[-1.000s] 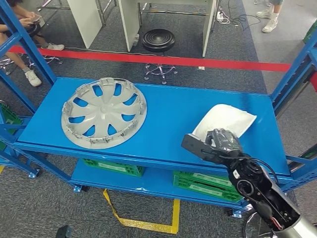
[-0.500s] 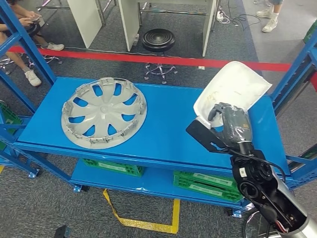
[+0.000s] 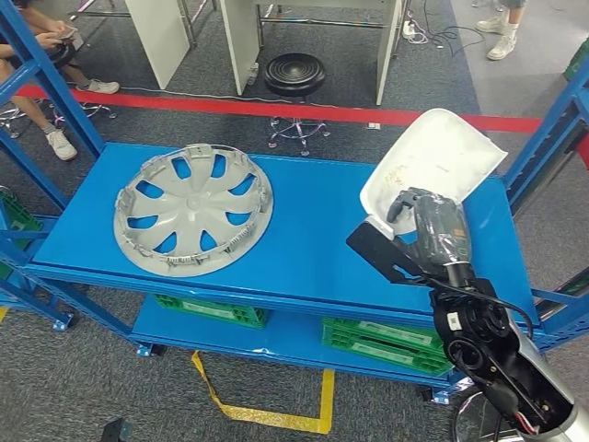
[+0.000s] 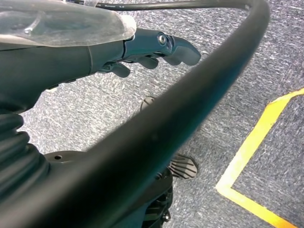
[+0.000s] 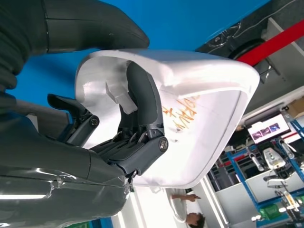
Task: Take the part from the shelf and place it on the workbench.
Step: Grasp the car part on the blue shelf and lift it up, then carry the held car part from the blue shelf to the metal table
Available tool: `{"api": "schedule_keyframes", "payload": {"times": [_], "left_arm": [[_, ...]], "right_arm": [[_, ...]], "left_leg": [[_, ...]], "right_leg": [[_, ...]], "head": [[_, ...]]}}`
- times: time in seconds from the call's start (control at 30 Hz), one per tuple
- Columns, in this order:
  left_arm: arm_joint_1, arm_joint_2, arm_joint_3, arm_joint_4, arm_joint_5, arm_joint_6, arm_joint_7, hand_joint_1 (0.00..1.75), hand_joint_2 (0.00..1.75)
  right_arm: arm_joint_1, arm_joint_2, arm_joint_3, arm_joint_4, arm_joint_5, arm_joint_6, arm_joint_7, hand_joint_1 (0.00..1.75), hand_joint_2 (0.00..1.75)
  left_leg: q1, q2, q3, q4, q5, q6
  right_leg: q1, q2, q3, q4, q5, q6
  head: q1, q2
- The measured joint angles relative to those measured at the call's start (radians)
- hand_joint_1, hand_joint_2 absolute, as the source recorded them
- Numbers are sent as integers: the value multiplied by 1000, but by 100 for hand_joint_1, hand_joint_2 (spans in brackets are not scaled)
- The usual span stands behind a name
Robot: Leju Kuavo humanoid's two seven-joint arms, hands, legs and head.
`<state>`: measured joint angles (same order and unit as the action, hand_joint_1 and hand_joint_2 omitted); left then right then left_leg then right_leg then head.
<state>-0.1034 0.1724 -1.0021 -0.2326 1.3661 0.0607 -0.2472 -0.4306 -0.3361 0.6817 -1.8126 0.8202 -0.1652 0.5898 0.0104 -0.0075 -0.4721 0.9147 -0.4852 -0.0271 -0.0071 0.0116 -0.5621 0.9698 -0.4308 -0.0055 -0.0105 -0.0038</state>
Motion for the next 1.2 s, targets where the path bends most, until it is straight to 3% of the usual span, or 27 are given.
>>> {"api": "schedule_keyframes", "payload": {"times": [0.77, 0.83, 0.87, 1.0, 1.07, 1.13, 1.2], "left_arm": [[0, 0, 0, 0, 1, 1, 0, 0, 175], [0, 0, 0, 0, 10, 11, -3, 0, 175], [0, 0, 1, 0, 16, 18, -6, 0, 175], [-2, -1, 4, 0, 33, 35, -13, 0, 175], [-2, -2, 6, 0, 34, 36, -14, 0, 175], [-1, -2, 6, 0, 34, 36, -14, 0, 175], [-1, -2, 8, 0, 35, 37, -14, 0, 175]], "right_arm": [[1, 0, 0, -5, -11, 0, -11, 175, 175], [12, 15, -1, -3, -101, -7, -104, 175, 175], [24, 32, -2, 0, -209, -17, -212, 175, 175], [64, 101, 8, 26, -911, -76, -883, 175, 175], [64, 123, 12, 37, -1167, -93, -1102, 175, 175], [64, 136, 13, 45, -1234, -98, -1126, 175, 175], [64, 143, 13, 52, -1160, -98, -1029, 175, 175]], "left_leg": [[0, 0, -1, 0, 0, 0], [1, 0, -2, 0, 0, 0], [1, 0, -2, 0, 0, 0], [2, -1, -3, 0, 0, 0], [2, -3, -3, -1, 0, -1], [3, -3, -3, -1, 0, -1], [2, -1, -3, -1, 0, -1]], "right_leg": [[0, 0, 0, 0, 0, 0], [0, -1, 0, 0, 0, 0], [1, -1, 0, 0, 0, 0], [1, -1, -2, 0, 0, -1], [2, -3, -1, 0, -1, -1], [3, -3, -1, 0, -1, -1], [3, -2, -1, 0, -1, -1]], "head": [[0, 0], [0, 0], [2, 0], [-1, 0], [-3, 0], [-1, 0], [0, 0]]}}
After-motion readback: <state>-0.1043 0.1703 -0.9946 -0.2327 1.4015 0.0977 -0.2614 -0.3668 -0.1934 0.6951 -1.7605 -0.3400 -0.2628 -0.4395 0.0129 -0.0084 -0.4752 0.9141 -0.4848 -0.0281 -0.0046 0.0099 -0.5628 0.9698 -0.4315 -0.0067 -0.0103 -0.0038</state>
